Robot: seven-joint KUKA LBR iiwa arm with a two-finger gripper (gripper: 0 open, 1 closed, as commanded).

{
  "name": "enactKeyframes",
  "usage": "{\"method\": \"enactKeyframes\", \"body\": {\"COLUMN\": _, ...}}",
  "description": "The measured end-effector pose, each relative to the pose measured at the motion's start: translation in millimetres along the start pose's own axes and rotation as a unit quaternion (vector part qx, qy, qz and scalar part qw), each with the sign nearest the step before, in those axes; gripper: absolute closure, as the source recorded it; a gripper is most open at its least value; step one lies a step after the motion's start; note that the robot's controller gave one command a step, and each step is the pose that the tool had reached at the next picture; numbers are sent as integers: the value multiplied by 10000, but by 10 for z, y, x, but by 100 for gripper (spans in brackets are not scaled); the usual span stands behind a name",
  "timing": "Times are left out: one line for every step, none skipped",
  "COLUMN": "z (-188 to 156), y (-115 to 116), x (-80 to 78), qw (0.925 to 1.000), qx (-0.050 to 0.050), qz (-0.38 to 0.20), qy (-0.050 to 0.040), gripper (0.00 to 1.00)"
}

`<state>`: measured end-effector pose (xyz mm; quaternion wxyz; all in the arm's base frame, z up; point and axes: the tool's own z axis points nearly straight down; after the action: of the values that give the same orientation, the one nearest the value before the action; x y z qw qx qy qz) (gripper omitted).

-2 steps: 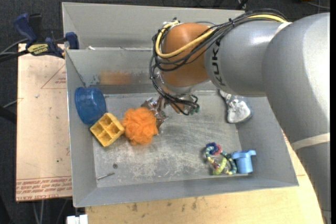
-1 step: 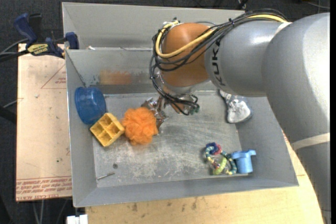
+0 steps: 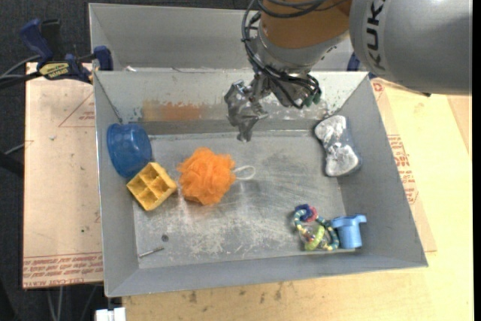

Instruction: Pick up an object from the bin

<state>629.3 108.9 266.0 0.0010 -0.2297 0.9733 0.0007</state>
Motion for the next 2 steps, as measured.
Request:
{"method": "enactKeyframes", "body": {"z": -207, "y": -5, "x": -10, "qw": 10000, "qx": 4, "qz": 57, "qy": -12, "gripper": 0}}
{"method": "enactKeyframes", "body": {"z": -207, "y": -6, "x": -9, "qw": 10000, "qx": 4, "qz": 58, "qy": -12, "gripper": 0}}
